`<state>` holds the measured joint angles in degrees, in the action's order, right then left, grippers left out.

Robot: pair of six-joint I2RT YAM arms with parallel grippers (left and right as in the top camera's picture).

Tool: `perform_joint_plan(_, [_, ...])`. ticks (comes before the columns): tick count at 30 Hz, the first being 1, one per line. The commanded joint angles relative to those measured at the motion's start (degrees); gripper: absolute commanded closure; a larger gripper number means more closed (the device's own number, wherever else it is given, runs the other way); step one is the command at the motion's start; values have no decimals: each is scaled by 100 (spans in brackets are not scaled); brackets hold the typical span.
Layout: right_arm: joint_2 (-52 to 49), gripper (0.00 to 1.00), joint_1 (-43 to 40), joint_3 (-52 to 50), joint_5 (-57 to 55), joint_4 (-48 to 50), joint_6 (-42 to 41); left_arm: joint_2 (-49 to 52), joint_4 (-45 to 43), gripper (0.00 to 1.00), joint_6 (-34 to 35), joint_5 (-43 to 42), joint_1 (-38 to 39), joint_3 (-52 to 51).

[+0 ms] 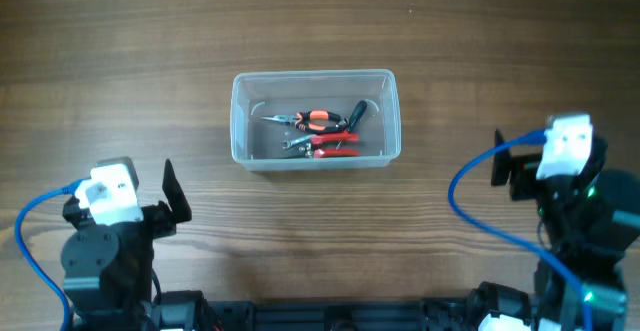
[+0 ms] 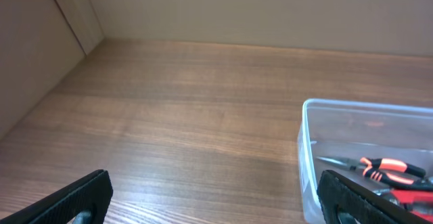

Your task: Pack container

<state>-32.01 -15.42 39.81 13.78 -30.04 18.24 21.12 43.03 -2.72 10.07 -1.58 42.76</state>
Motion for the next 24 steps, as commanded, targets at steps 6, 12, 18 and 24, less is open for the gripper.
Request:
perform_joint_plan(6, [1010, 0, 24, -883, 262, -136, -59, -538, -22, 0, 17, 7, 20, -474])
perform_joint_plan(12, [1010, 0, 24, -883, 262, -138, -24, -538, 186, 0, 17, 9, 20, -474])
perform_joint_plan(18, [999, 0, 24, -883, 262, -203, -26, -538, 186, 0, 17, 9, 20, -474])
perform_joint_plan(24, [999, 0, 24, -883, 262, -411, -24, -538, 186, 0, 17, 9, 20, -474])
